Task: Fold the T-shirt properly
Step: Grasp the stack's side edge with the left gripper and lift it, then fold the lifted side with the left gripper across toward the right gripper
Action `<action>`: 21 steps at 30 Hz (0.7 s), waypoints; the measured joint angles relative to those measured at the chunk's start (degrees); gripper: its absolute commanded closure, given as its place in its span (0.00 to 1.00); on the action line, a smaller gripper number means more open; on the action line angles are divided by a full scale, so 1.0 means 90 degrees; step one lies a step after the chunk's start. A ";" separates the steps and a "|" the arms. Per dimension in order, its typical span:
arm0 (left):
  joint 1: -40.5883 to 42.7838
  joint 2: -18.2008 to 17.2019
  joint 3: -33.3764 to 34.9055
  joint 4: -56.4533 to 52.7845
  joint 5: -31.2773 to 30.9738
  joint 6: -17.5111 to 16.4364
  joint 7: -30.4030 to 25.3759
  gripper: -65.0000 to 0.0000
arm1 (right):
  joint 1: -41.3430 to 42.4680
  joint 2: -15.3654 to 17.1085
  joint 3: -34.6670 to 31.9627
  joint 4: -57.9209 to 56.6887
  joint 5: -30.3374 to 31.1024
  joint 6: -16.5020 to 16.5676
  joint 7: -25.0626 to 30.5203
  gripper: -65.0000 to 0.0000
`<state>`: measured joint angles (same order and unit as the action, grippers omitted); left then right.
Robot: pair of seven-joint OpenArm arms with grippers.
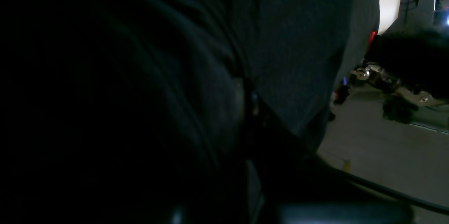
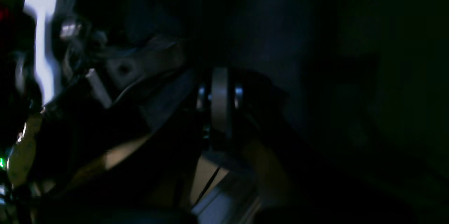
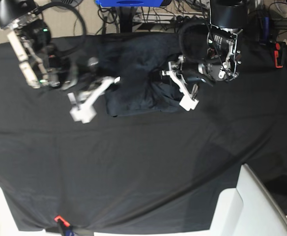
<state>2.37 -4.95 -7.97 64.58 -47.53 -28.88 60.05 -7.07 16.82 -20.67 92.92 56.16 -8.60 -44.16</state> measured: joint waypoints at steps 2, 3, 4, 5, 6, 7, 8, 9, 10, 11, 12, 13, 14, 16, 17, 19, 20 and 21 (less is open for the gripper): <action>-0.0010 -0.0066 0.0019 0.0141 0.0019 0.0282 0.0097 1.00 | -0.0097 -0.0002 0.0444 -0.0002 0.0002 -0.0022 -0.0036 0.97; 0.0012 -0.0107 0.0034 0.0299 0.0029 0.0396 0.0136 1.00 | -0.0138 -0.0022 0.0682 -0.0002 0.0002 -0.0022 -0.0039 0.97; 0.0024 -0.0141 0.0022 0.0444 0.0070 0.0418 0.0143 1.00 | -0.0163 -0.0019 0.0899 -0.0002 0.0000 -0.0024 0.0007 0.97; 0.0017 -0.0199 0.0051 0.0561 0.0049 0.0525 0.0146 1.00 | -0.0177 -0.0019 0.1107 -0.0002 -0.0010 -0.0044 0.0000 0.97; -0.0027 -0.0301 0.0187 0.0641 0.0056 0.0551 0.0199 1.00 | -0.0194 -0.0019 0.1273 -0.0002 -0.0017 -0.0046 0.0029 0.97; -0.0158 -0.0432 0.0401 0.0670 0.0051 0.0583 0.0398 1.00 | -0.0206 -0.0019 0.1396 -0.0002 -0.0017 -0.0046 0.0032 0.97; -0.0321 -0.0556 0.0639 0.0682 0.0095 0.0636 0.0576 1.00 | -0.0236 -0.0022 0.1486 -0.0002 -0.0010 -0.0044 0.0029 0.97; -0.0498 -0.0631 0.0872 0.0690 0.0107 0.0765 0.0600 1.00 | -0.0262 -0.0024 0.1545 -0.0002 -0.0015 -0.0046 0.0019 0.97; -0.0656 -0.0680 0.1090 0.0695 0.0083 0.0923 0.0571 1.00 | -0.0274 -0.0032 0.1574 -0.0002 -0.0017 -0.0049 0.0002 0.97; -0.0828 -0.0767 0.1406 0.0709 0.0085 0.1110 0.0505 1.00 | -0.0277 -0.0039 0.1588 -0.0002 -0.0015 -0.0046 0.0005 0.97; -0.0979 -0.0801 0.1729 0.0716 0.0117 0.1161 0.0495 1.00 | -0.0277 -0.0041 0.1588 -0.0002 -0.0012 -0.0044 0.0005 0.97; -0.1122 -0.0850 0.2074 0.0724 0.0163 0.1287 0.0478 1.00 | -0.0270 -0.0049 0.1588 -0.0002 0.0000 -0.0046 0.0005 0.97; -0.1241 -0.0850 0.2373 0.0724 0.0282 0.1321 0.0500 1.00 | -0.0262 -0.0053 0.1588 -0.0002 0.0000 -0.0046 0.0010 0.97; -0.1435 -0.0843 0.2885 0.0719 0.0449 0.1382 0.0527 1.00 | -0.0265 -0.0058 0.1588 -0.0002 0.0007 -0.0044 0.0000 0.97; -0.1528 -0.0835 0.3072 0.0714 0.0597 0.1382 0.0561 1.00 | -0.0265 -0.0056 0.1588 -0.0002 0.0002 -0.0044 0.0005 0.97; -0.1758 -0.0869 0.3604 0.0714 0.1032 0.1382 0.0556 1.00 | -0.0265 -0.0036 0.1588 -0.0005 0.0005 -0.0046 0.0005 0.97; -0.1865 -0.0884 0.3881 0.0719 0.1277 0.1379 0.0556 1.00 | -0.0265 -0.0034 0.1588 -0.0005 0.0005 -0.0044 0.0005 0.97; -0.1989 -0.0906 0.4233 0.0731 0.1562 0.1384 0.0556 1.00 | -0.0262 -0.0036 0.1588 -0.0005 0.0002 -0.0046 0.0005 0.97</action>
<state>-15.53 -13.10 30.13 71.16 -33.47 -16.43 65.06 -9.43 16.49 -6.37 92.88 56.18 -9.02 -44.12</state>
